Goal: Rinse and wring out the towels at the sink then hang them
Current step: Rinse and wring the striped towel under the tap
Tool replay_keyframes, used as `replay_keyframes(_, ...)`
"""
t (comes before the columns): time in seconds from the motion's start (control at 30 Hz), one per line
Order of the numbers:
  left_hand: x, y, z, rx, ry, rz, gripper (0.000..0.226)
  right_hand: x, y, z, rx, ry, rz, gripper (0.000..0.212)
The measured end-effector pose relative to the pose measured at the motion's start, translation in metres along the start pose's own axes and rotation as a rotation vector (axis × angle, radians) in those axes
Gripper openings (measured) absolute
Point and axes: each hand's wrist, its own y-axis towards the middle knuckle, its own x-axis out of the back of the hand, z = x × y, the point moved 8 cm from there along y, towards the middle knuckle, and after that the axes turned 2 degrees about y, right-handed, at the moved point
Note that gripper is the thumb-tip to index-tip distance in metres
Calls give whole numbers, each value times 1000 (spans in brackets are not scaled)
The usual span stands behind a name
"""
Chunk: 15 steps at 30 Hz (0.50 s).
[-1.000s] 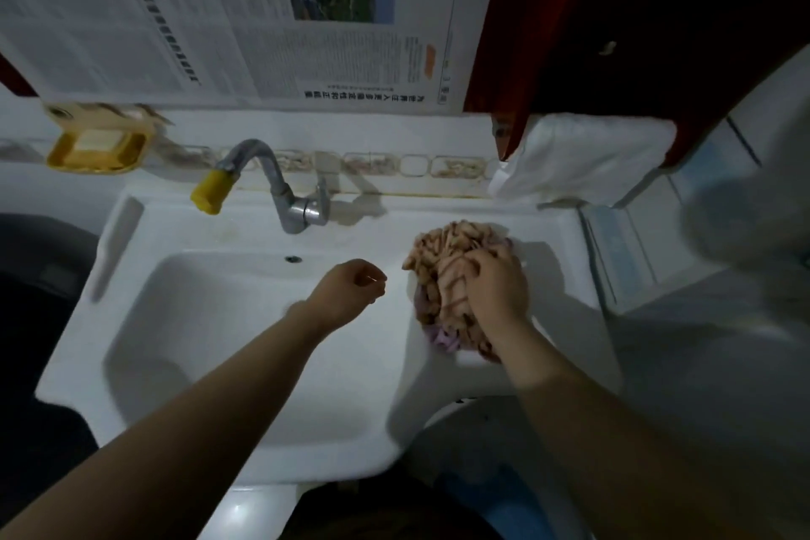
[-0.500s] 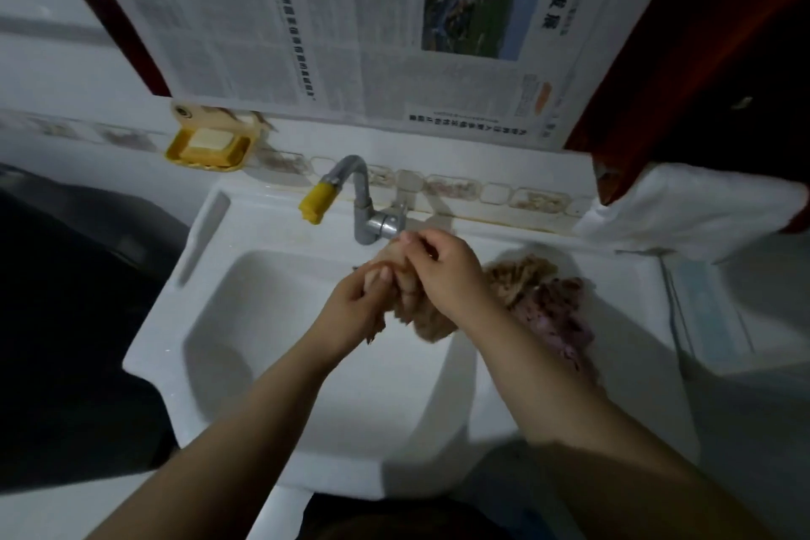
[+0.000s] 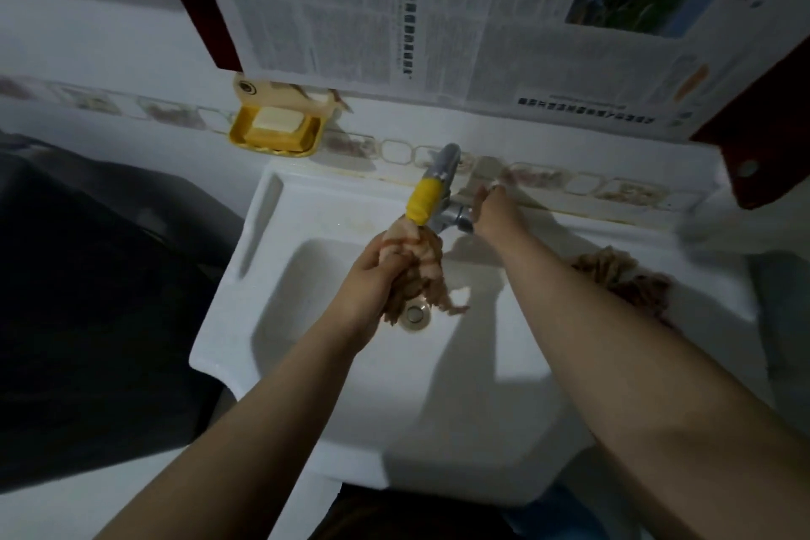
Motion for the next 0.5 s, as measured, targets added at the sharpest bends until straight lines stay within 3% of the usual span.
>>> replay_keyframes(0.13,1,6,1,42,-33,44,23,4,6,-3,29,-50,-93,37)
replay_keyframes(0.5,-4,9,7,120,-99,1,18,-6,25,-19,-4,89,-64,26)
